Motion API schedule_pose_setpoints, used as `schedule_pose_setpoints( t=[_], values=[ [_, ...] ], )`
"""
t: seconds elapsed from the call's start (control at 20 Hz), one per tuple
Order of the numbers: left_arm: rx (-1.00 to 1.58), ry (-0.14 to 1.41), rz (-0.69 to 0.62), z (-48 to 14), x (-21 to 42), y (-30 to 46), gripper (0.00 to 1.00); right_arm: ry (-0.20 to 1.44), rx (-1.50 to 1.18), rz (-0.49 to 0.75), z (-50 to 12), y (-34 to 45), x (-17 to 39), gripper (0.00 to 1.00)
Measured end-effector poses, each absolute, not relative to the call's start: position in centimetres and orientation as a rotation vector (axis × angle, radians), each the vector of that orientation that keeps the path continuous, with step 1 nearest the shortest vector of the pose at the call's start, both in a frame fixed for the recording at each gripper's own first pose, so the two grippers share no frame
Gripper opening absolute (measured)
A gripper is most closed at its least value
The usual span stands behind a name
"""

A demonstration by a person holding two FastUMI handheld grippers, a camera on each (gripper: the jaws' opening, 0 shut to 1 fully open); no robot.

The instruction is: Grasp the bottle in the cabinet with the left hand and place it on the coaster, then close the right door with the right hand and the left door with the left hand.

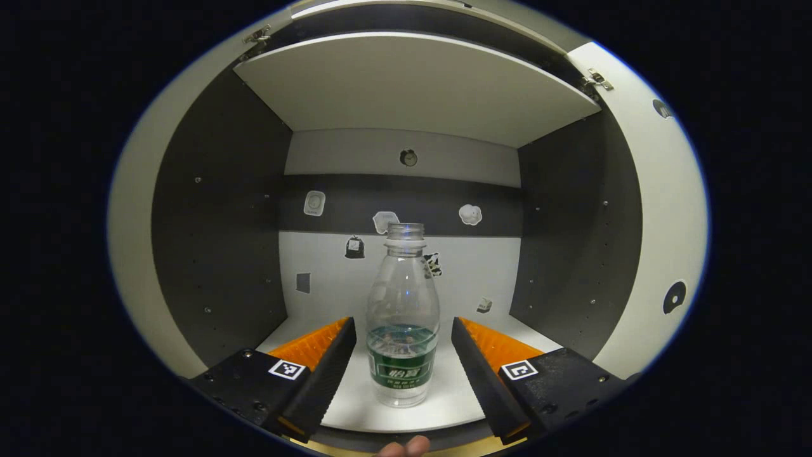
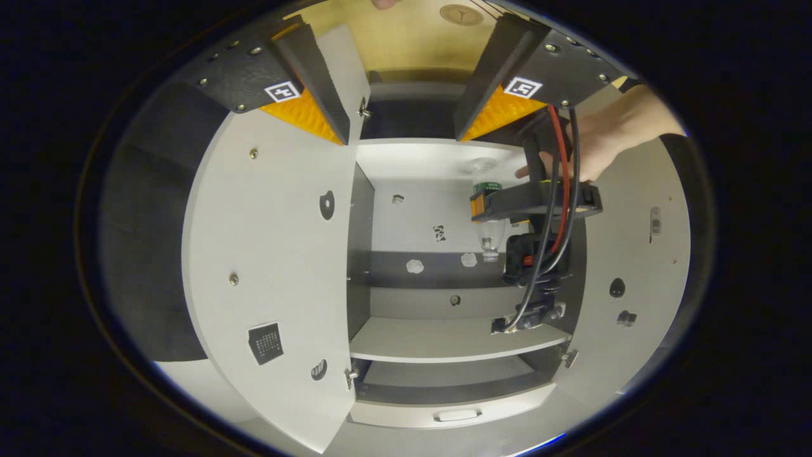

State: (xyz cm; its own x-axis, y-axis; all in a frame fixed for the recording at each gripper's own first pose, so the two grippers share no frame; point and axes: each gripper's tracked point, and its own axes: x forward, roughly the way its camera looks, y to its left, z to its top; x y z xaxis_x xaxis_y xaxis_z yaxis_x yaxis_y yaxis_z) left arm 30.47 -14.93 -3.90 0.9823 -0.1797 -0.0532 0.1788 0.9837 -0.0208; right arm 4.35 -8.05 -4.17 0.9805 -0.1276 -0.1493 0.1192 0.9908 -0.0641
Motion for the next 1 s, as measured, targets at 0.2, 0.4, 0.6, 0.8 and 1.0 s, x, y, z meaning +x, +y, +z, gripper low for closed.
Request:
schedule_pose_setpoints(
  t=[0.2, 0.4, 0.6, 0.8, 1.0],
  values=[
    [-0.003, 0.064, -0.167, -4.4, 32.2, -15.2, 0.96, 0.162, -0.063, -0.133, -4.3, -8.6, 4.1, 1.00],
    [0.012, 0.069, -0.149, -4.4, 32.1, -14.9, 0.82, 0.173, -0.060, -0.127, -4.8, -8.7, 3.6, 1.00],
    [-0.008, 0.035, -0.143, -2.5, 29.5, -14.1, 0.82, 0.176, -0.051, -0.119, -5.0, -8.7, 2.9, 1.00],
    [-0.005, 0.013, -0.160, -1.2, 25.4, -13.8, 0.81, 0.174, -0.044, -0.118, -5.1, -9.2, 2.0, 1.00],
    [-0.024, -0.017, -0.161, -0.8, 19.9, -13.2, 0.81, 0.181, -0.027, -0.122, -5.4, -10.1, 0.6, 1.00]
  ],
)
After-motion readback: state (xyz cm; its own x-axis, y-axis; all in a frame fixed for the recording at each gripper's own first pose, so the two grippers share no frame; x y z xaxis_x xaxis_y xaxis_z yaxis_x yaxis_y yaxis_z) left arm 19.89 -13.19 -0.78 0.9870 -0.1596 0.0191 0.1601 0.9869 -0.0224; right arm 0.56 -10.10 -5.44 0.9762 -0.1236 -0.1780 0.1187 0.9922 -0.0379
